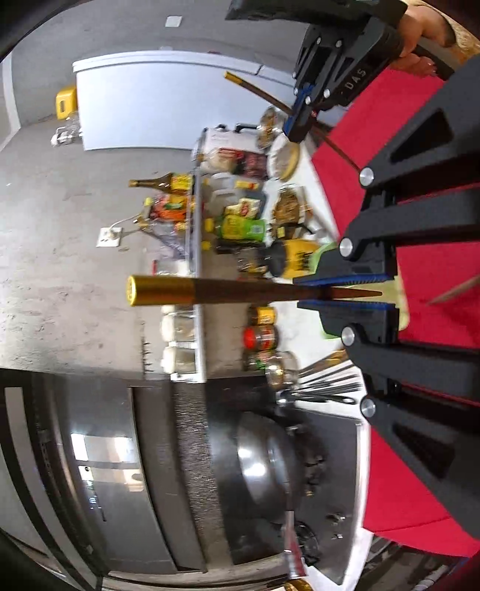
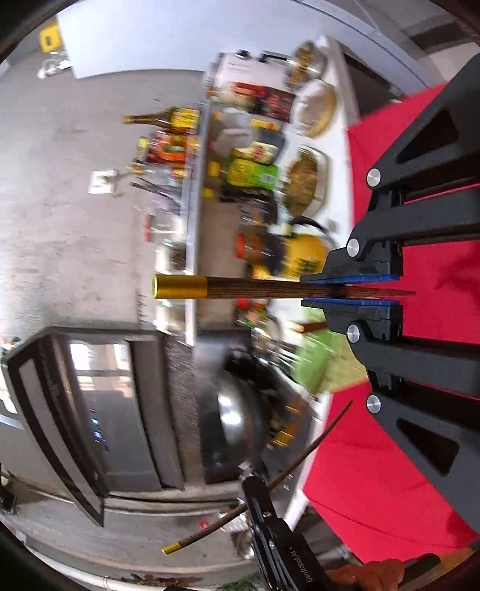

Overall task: Organize utensils
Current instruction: 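Lift both chopsticks upright and carry them over the green holder, then lower both chopsticks into the green holder and open both grippers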

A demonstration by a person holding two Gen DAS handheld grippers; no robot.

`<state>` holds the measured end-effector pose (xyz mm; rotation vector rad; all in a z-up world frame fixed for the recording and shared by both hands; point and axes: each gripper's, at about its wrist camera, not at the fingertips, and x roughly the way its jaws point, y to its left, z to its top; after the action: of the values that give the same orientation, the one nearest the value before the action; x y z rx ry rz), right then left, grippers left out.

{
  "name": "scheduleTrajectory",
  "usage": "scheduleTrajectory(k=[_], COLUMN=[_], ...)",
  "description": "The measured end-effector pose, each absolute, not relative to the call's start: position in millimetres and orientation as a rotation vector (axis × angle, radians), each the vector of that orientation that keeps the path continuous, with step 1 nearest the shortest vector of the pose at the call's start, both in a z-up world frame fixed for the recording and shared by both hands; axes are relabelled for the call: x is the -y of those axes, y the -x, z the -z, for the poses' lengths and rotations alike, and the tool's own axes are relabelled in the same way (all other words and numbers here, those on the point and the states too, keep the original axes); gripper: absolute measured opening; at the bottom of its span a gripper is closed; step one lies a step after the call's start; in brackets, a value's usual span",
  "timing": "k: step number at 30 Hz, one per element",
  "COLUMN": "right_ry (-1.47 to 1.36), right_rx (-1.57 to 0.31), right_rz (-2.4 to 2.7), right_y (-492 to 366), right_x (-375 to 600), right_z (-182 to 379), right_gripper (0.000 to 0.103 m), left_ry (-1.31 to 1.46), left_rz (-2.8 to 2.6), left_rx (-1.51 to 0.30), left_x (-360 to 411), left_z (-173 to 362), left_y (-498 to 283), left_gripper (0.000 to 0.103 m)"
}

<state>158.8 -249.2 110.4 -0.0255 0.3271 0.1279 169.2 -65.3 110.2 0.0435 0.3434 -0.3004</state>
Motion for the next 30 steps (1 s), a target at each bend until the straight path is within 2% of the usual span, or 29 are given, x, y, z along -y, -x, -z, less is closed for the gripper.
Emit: scheduleTrajectory(k=[9, 18, 20, 21, 22, 23, 24, 26, 30], right_ry=[0.009, -0.026, -0.025, -0.026, -0.029, -0.031, -0.03, -0.024, -0.011], right_rx=[-0.25, -0.376, -0.402, -0.404, -0.399, -0.387, -0.379, -0.354, -0.314], right_rz=[-0.181, -0.249, -0.256, -0.25, -0.245, -0.235, -0.228, -0.212, -0.186], right_y=[-218, -268, -273, -273, -271, -267, -265, -253, -218], right_x=[237, 217, 215, 216, 217, 220, 221, 225, 235], right_z=[-133, -93, -85, -85, -86, -88, -91, -101, -122], right_gripper=[0.007, 0.007, 0.011, 0.017, 0.037, 0.051, 0.051, 0.051, 0.051], left_ry=[-0.037, -0.056, -0.058, -0.056, -0.055, -0.051, -0.047, -0.026, -0.007], left_rz=[0.29, 0.282, 0.28, 0.277, 0.275, 0.274, 0.275, 0.267, 0.253], left_rx=[-0.385, -0.483, -0.499, -0.501, -0.498, -0.491, -0.486, -0.457, -0.399], left_x=[77, 73, 72, 72, 71, 69, 68, 63, 52], left_z=[-104, -73, -69, -68, -69, -71, -74, -84, -107], left_y=[-234, -272, -277, -279, -279, -277, -277, -268, -238], left_gripper=[0.007, 0.007, 0.007, 0.007, 0.007, 0.012, 0.017, 0.04, 0.044])
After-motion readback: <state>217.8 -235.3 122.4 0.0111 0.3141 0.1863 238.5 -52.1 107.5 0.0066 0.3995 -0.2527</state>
